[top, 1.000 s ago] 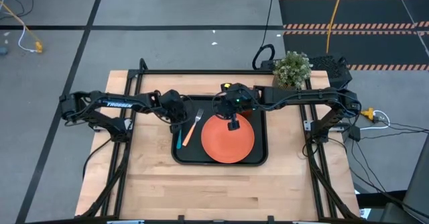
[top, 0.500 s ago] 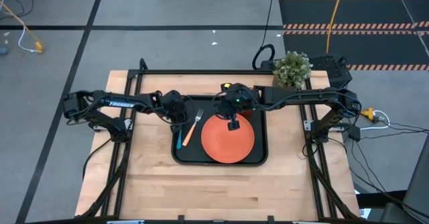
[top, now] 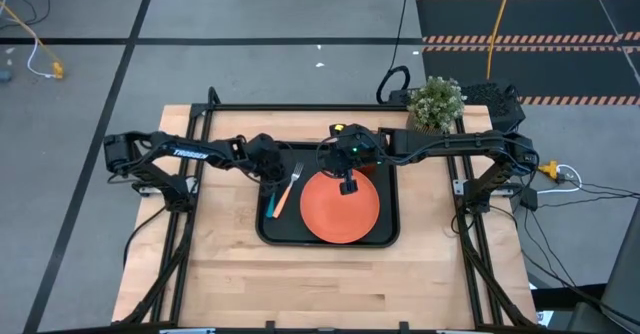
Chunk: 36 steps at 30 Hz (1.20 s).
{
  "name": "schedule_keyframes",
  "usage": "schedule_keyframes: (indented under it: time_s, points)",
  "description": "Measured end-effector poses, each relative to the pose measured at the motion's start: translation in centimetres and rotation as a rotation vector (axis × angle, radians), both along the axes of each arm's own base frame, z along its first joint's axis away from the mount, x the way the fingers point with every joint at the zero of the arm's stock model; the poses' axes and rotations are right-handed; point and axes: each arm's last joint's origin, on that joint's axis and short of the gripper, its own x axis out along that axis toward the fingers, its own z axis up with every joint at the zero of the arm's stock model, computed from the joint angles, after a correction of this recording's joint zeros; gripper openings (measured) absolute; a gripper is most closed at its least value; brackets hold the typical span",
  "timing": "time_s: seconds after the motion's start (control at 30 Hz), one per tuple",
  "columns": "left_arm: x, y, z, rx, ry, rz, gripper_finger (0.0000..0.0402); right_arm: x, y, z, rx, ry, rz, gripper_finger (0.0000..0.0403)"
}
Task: Pick and place plate/cup/fork/spoon on tray
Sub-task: Adjust the blue spoon on the black serving tray
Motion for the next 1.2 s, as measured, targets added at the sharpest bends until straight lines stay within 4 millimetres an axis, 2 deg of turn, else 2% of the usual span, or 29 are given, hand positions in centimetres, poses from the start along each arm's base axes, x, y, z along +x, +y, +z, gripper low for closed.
schedule_keyframes:
  time_s: [0.6, 0.9, 1.2]
  points:
    - [0.0, 0.0, 0.0, -0.023, -0.002, 0.019, 0.0081, 0.0, 0.0, 0.0, 0.0, 0.0, 0.0, 0.0118]
    - [0.0, 0.0, 0.0, -0.021, -0.002, 0.016, 0.0081, -0.2, 0.0, -1.7, -0.002, 0.011, 0.002, 0.0118]
    - [0.0, 0.0, 0.1, -0.015, 0.001, 0.004, 0.0081, -0.2, 0.0, -1.8, -0.004, 0.011, 0.004, 0.0118]
